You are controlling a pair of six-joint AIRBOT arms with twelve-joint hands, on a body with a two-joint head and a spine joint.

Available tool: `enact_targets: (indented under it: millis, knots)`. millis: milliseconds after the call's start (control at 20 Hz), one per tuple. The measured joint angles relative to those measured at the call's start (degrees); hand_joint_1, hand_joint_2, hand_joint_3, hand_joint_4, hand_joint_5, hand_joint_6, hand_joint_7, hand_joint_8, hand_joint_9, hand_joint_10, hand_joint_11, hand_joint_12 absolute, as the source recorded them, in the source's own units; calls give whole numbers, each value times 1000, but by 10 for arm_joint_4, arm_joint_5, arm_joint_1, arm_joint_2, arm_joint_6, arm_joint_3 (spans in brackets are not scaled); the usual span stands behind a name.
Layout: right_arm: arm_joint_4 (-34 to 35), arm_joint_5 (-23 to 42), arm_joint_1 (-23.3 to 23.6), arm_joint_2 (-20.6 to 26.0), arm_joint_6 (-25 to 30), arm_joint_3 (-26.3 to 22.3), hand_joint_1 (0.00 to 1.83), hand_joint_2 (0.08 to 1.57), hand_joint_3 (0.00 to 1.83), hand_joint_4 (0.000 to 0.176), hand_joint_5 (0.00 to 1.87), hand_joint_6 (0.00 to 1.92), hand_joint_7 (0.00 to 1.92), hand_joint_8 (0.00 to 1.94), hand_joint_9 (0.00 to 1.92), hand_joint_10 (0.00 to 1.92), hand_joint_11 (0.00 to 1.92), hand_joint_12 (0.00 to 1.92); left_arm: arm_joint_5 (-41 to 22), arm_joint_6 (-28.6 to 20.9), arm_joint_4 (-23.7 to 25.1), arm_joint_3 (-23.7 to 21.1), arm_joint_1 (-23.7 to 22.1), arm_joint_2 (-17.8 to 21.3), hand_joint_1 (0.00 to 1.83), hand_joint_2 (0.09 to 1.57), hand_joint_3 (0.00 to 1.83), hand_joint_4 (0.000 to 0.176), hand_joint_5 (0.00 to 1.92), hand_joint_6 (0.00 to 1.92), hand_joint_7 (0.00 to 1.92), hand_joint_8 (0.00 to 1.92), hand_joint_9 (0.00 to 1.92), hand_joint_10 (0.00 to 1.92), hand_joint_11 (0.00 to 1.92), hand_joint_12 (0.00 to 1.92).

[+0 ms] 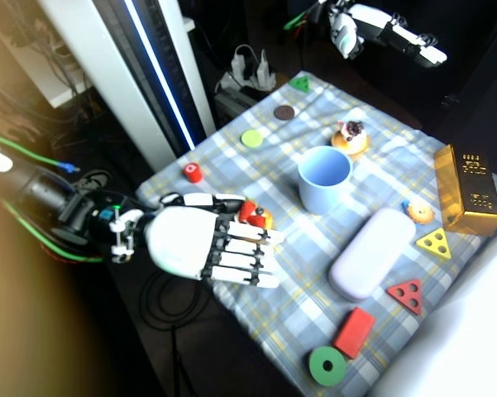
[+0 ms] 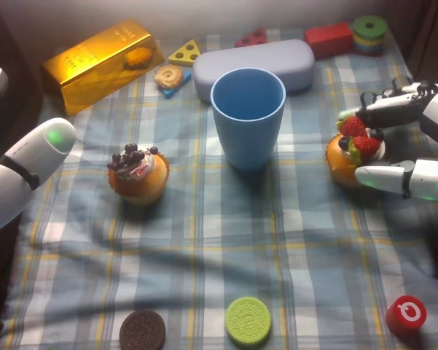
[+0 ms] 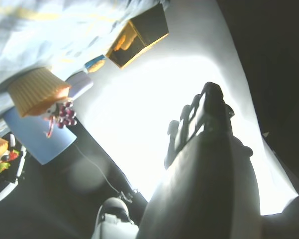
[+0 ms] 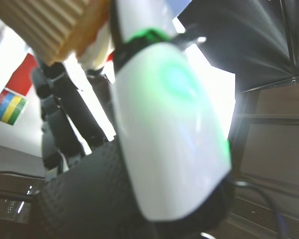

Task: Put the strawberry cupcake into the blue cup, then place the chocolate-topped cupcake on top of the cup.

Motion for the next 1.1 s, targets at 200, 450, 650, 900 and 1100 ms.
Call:
enact_targets:
  millis: [200, 450, 650, 900, 1100]
  knots:
    - [-1, 6, 0, 0, -1, 0, 998, 1171, 2, 90, 865, 1146, 1040, 3, 1037, 6, 707, 494, 0, 0, -1, 0, 0, 0, 0, 855, 2, 59, 165, 3, 111, 5, 0, 0, 0, 0]
    - [-2, 4, 4, -1, -3, 0, 1214, 1112, 0, 0, 916, 1026, 1090, 823, 1108, 2, 717, 520, 0, 0, -1, 0, 0, 0, 0, 850, 0, 50, 164, 2, 104, 3, 0, 0, 0, 0]
    - [-24, -4, 16, 6, -13, -4, 1214, 1116, 0, 13, 923, 1025, 1057, 904, 1073, 2, 582, 641, 0, 0, 0, 0, 1, 0, 0, 863, 4, 50, 176, 5, 117, 6, 0, 0, 0, 0]
    - [-52, -35, 33, 35, -18, -20, 1031, 1160, 1, 44, 897, 1107, 1163, 2, 1127, 1, 595, 822, 0, 0, -1, -2, 1, 0, 0, 859, 2, 48, 188, 8, 132, 8, 7, 3, 0, 0]
    - [-73, -52, 53, 58, 7, -20, 1206, 1134, 4, 6, 873, 1135, 1032, 907, 1056, 9, 536, 807, 1, 0, -1, -2, 1, 0, 0, 834, 0, 56, 176, 1, 117, 0, 0, 0, 0, 0]
